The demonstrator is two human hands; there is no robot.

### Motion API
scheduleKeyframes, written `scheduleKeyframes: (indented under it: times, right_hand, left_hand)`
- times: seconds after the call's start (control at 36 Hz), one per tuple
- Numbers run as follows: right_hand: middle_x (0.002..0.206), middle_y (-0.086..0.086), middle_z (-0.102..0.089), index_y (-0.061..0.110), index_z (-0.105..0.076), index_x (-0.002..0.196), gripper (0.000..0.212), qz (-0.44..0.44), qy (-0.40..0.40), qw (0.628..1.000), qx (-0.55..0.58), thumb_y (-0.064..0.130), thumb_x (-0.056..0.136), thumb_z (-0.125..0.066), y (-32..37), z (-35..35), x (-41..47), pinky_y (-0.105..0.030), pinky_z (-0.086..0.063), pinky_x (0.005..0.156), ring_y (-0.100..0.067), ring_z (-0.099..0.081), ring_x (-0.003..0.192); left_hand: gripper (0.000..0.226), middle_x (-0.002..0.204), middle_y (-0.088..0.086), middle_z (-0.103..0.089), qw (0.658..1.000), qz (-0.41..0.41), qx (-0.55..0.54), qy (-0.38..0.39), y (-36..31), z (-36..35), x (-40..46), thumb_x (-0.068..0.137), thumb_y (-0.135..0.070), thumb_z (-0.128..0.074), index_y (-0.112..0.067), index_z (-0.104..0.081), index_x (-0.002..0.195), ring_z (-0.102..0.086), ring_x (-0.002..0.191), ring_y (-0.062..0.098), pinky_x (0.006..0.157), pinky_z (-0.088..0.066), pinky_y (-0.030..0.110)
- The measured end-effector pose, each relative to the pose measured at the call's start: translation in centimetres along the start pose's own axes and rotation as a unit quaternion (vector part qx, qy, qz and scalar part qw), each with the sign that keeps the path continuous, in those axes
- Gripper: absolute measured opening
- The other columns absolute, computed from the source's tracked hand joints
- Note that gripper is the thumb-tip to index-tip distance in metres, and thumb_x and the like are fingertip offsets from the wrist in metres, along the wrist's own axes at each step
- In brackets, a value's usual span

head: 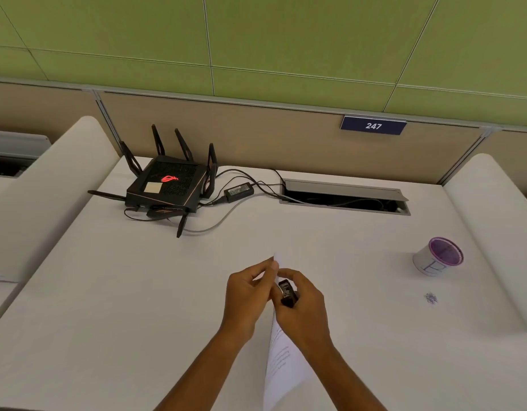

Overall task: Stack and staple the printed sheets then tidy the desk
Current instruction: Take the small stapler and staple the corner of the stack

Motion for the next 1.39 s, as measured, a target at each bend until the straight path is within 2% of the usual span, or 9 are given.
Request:
scheduleKeyframes:
  times: [0.25, 0.42, 0.53, 0.72, 0.83, 0.94, 1.11, 1.28, 1.39]
  right_hand:
    - [0.091, 0.014, -0.079, 0.023, -0.078, 0.113, 0.029, 0.094, -0.044, 0.992, 0.075, 0.008, 0.092, -0.066, 2.7, 1.5, -0.1, -0.021, -0.061, 0.074, -0.011, -0.075, 0.084]
    - [0.078, -0.004, -0.077, 0.023, -0.081, 0.089, 0.015, -0.042, -0.038, 0.975, 0.217, 0.02, 0.099, -0.07, 2.1, 2.9, 0.2, -0.039, -0.063, 0.065, -0.028, -0.072, 0.071]
    - [0.062, -0.001, -0.063, 0.006, -0.074, 0.085, 0.017, -0.114, -0.022, 0.932, 0.345, 0.017, 0.097, -0.071, 2.1, 3.4, 0.2, -0.024, -0.044, 0.048, -0.014, -0.054, 0.052]
    - [0.074, -0.012, -0.063, 0.007, -0.074, 0.083, 0.013, -0.155, 0.019, 0.88, 0.448, 0.016, 0.092, -0.073, 2.5, 2.9, -0.1, -0.023, -0.037, 0.04, -0.019, -0.04, 0.048]
    - [0.084, -0.014, -0.07, 0.009, -0.076, 0.083, 0.013, -0.159, 0.02, 0.868, 0.469, 0.021, 0.083, -0.078, 2.6, 2.7, -0.4, -0.025, -0.043, 0.043, -0.026, -0.05, 0.061]
    - [0.099, -0.026, -0.071, 0.001, -0.077, 0.102, 0.027, -0.149, 0.023, 0.854, 0.499, 0.023, 0.087, -0.08, 2.2, 2.5, -0.5, -0.053, -0.059, 0.088, -0.041, -0.069, 0.093]
    - [0.098, -0.019, -0.077, 0.004, -0.077, 0.116, 0.077, -0.089, 0.085, 0.874, 0.47, 0.064, 0.069, -0.087, 3.0, 2.7, -1.0, -0.031, -0.043, 0.055, -0.015, -0.04, 0.044]
    - [0.086, -0.041, -0.043, 0.011, -0.074, 0.129, 0.049, -0.025, 0.112, 0.906, 0.408, 0.046, 0.094, -0.071, 3.6, 3.5, -1.5, -0.037, -0.018, 0.05, -0.024, -0.019, 0.044]
    - [0.06, -0.035, -0.044, 0.008, -0.076, 0.124, 0.031, 0.015, 0.112, 0.923, 0.368, 0.026, 0.102, -0.064, 3.2, 4.7, -1.7, -0.038, -0.02, 0.051, -0.029, -0.017, 0.048]
  left_hand:
    - [0.057, 0.132, -0.007, -0.076, 0.992, -0.106, 0.065, 0.009, -3.3, -0.8, -2.7, 0.086, -0.061, -0.063, -0.03, -0.073, 0.133, -0.072, 0.123, 0.011, 0.1, -0.062, 0.032]
    - [0.056, 0.144, -0.022, -0.062, 0.967, -0.199, 0.161, 0.011, -5.0, -0.7, -4.1, 0.091, -0.048, -0.069, -0.031, -0.063, 0.144, -0.056, 0.12, -0.025, 0.093, -0.05, 0.004]
    - [0.067, 0.157, -0.017, -0.055, 0.959, -0.228, 0.17, 0.017, -4.6, -0.4, -4.8, 0.094, -0.063, -0.066, -0.03, -0.056, 0.151, -0.057, 0.139, 0.001, 0.098, -0.059, 0.02]
    - [0.074, 0.168, -0.026, -0.036, 0.922, -0.296, 0.248, 0.007, -4.5, -0.4, -6.0, 0.097, -0.065, -0.06, -0.034, -0.04, 0.161, -0.045, 0.15, -0.001, 0.108, -0.057, 0.039]
    - [0.08, 0.171, -0.023, -0.031, 0.927, -0.286, 0.24, 0.03, -4.4, -0.9, -6.3, 0.096, -0.06, -0.065, -0.039, -0.03, 0.165, -0.045, 0.152, 0.009, 0.11, -0.056, 0.04]
    - [0.101, 0.172, -0.025, -0.027, 0.936, -0.236, 0.24, 0.106, -3.5, -1.8, -6.4, 0.091, -0.053, -0.077, -0.051, -0.009, 0.166, -0.042, 0.154, 0.007, 0.117, -0.052, 0.041]
    - [0.11, 0.165, -0.044, -0.018, 0.944, -0.193, 0.201, 0.178, -3.3, -2.5, -6.8, 0.089, -0.047, -0.081, -0.051, -0.001, 0.164, -0.036, 0.149, -0.009, 0.106, -0.045, 0.008]
    - [0.079, 0.166, -0.026, -0.036, 0.953, -0.169, 0.182, 0.171, -3.3, -1.7, -6.5, 0.106, -0.016, -0.058, -0.05, -0.013, 0.162, -0.049, 0.147, 0.004, 0.108, -0.057, 0.026]
    - [0.064, 0.146, -0.016, -0.057, 0.961, -0.128, 0.201, 0.143, -2.6, -0.6, -6.1, 0.108, -0.011, -0.054, -0.05, -0.029, 0.152, -0.066, 0.12, -0.005, 0.079, -0.063, 0.019]
Point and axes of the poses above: each hand's wrist, its own x-axis towards the middle knuckle, its own z-axis out of the back of the hand, y = z × x, the point moved 8 cm from there along x, towards the middle knuckle
